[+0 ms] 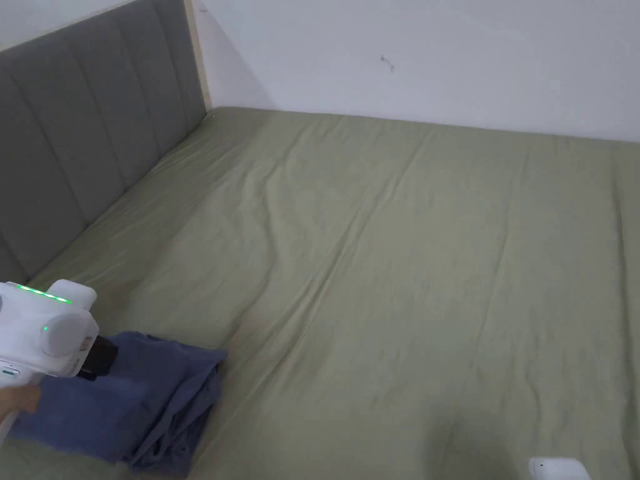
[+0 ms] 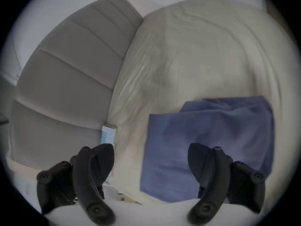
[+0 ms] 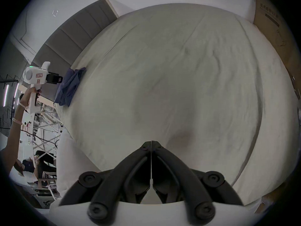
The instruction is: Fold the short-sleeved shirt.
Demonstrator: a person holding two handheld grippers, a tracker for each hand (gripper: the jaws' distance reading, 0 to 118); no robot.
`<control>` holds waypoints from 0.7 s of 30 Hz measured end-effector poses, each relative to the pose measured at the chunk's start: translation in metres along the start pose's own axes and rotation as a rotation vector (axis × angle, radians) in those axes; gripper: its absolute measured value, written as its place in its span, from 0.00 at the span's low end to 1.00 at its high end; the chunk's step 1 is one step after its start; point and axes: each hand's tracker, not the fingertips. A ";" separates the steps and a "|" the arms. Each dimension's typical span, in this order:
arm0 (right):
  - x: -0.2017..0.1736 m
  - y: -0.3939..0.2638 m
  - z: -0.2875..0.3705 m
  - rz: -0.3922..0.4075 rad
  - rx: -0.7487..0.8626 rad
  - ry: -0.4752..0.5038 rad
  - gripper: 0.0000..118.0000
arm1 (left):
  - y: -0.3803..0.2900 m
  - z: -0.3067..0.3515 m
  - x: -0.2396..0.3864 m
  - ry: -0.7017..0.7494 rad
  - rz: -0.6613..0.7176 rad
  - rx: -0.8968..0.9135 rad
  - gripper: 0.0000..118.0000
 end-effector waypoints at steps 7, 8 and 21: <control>0.006 -0.005 0.010 -0.013 0.024 0.010 0.00 | -0.013 0.057 0.024 -0.442 0.228 0.110 0.00; 0.008 -0.007 0.011 -0.014 0.026 0.013 0.00 | -0.013 0.062 0.031 -0.498 0.223 0.101 0.00; 0.019 -0.011 0.076 -0.037 0.289 -0.093 0.00 | -0.024 0.210 0.151 -0.429 0.131 0.570 0.00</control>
